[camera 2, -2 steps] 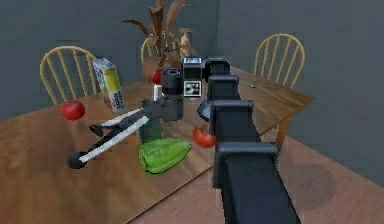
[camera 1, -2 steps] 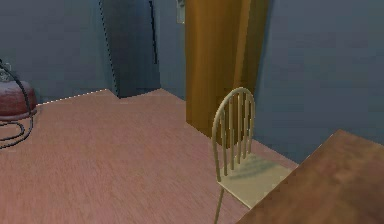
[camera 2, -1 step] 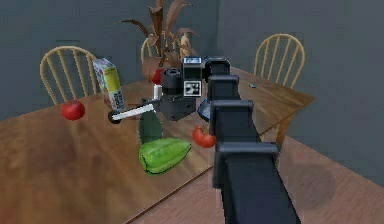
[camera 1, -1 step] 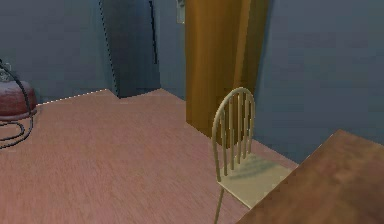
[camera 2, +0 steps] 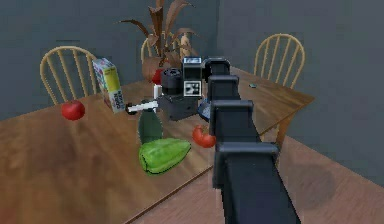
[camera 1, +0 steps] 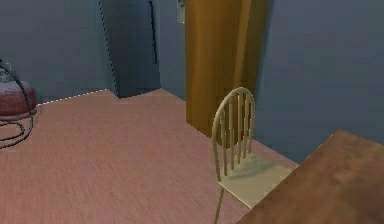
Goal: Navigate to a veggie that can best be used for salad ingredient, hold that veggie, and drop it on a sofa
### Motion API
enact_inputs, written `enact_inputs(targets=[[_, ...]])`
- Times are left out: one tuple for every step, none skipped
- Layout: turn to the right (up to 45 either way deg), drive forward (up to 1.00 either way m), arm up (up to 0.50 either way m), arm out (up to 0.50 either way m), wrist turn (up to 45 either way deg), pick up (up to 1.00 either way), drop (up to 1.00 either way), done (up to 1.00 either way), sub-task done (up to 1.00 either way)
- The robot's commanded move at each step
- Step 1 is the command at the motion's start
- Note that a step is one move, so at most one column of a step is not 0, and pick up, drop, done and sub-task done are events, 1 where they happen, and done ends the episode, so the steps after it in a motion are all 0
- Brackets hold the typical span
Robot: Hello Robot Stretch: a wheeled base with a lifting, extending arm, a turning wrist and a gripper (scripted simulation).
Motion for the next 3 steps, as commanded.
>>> enact_inputs(targets=[[0.0,0.0,-0.24,0.0,0.0,0.0,0.0,0.0,0.0],[0.0,0.0,0.0,0.0,0.0,1.0,0.0,0.0,0.0],[0.0,0.0,0.1,0.0,0.0,0.0,0.0,0.0,0.0]])
